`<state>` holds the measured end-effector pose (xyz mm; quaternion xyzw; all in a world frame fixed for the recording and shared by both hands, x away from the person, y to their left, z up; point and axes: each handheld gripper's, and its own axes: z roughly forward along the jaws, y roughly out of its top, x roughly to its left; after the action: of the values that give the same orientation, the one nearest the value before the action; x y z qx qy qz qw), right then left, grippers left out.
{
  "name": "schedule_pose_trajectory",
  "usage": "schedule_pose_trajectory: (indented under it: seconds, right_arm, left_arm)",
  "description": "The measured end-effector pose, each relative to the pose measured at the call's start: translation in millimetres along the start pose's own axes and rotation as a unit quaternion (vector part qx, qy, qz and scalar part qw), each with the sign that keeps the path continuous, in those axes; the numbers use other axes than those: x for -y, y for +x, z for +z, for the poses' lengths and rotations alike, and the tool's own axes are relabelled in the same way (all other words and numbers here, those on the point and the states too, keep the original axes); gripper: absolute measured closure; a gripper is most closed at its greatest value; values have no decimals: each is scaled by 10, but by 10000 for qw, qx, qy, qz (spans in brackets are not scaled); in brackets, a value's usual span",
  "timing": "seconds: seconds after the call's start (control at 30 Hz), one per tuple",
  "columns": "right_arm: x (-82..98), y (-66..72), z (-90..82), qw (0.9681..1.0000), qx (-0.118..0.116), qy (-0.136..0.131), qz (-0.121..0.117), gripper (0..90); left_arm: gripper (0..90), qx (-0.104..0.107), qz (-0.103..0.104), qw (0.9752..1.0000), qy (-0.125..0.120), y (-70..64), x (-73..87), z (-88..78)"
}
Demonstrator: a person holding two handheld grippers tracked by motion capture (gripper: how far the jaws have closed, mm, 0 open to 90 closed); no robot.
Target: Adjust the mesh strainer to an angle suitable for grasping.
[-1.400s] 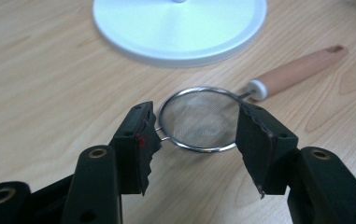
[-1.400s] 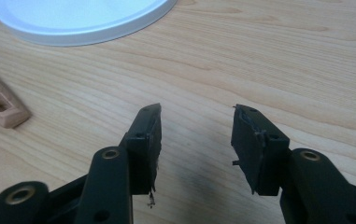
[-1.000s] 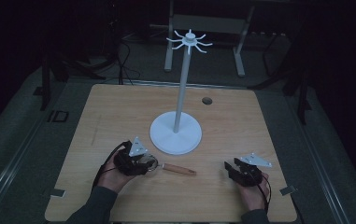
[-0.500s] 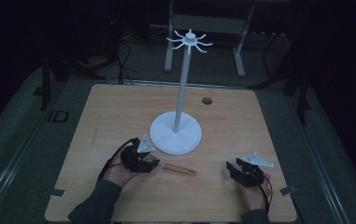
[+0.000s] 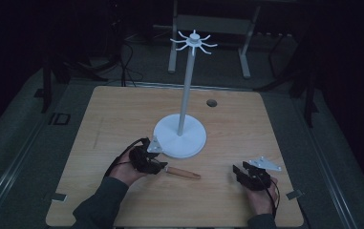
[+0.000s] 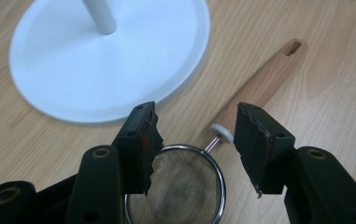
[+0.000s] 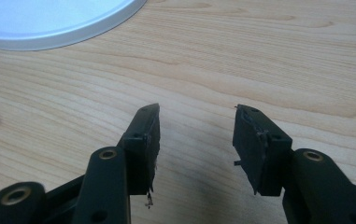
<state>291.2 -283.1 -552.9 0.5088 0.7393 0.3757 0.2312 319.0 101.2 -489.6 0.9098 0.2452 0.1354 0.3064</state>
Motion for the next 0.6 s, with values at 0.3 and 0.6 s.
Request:
schedule_pose_trajectory:
  seconds: [0.3,0.6]
  right_arm:
    - [3,-16,-4,10000,17,13,16,510]
    - [5,-33,-15,10000,62,3,26,511]
  left_arm:
    - [493,181,299,9992,194,-16,-79,89]
    - [501,432,543,9968,404,-11,-81,187]
